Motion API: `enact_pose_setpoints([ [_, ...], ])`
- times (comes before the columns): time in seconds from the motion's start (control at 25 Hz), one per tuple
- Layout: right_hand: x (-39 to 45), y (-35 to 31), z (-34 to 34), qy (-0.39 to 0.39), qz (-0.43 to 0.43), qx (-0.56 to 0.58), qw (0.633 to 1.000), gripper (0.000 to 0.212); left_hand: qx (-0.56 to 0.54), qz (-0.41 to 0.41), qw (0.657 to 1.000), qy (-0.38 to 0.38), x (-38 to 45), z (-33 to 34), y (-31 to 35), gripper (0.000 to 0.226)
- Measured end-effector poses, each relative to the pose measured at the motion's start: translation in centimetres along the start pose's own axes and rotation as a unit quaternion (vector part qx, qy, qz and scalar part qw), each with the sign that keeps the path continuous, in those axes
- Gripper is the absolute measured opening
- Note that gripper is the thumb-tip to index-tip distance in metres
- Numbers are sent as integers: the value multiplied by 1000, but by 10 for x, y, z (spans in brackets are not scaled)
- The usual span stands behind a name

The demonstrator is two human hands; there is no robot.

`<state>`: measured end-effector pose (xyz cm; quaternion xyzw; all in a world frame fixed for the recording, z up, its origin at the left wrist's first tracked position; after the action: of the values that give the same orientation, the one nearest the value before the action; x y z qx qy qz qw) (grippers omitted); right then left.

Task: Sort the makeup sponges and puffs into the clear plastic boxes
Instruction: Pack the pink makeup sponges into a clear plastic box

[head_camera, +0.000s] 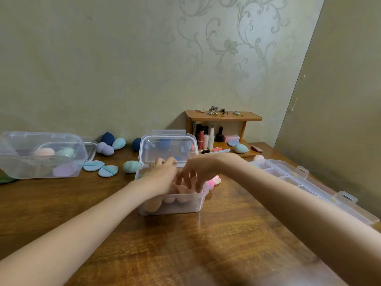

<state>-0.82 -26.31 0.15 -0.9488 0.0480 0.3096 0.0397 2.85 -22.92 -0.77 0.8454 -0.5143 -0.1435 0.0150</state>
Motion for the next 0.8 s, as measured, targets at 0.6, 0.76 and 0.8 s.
enact_pose_setpoints([
  [0.6, -52, 108, -58, 286, 172, 86, 939, 23, 144, -85, 980, -107, 37, 3, 6, 45],
  [0.76, -56, 224, -2, 135, 432, 121, 883, 39, 154, -127, 971, -133, 49, 8, -3, 61],
  [0.8, -56, 238, 18, 83, 472, 135, 867, 47, 151, -131, 969, -141, 52, 11, -3, 64],
])
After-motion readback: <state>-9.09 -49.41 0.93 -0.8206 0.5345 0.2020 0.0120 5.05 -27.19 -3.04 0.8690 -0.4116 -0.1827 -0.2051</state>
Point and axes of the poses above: each hand's wrist, its own x-axis towards the middle knuckle, its own z-axis out of the palm, y = z × x, the point moved 10 cm from there along x, towards the middle knuckle, and after that the axes turned 13 degrees about -y, right-handed, at the moved point
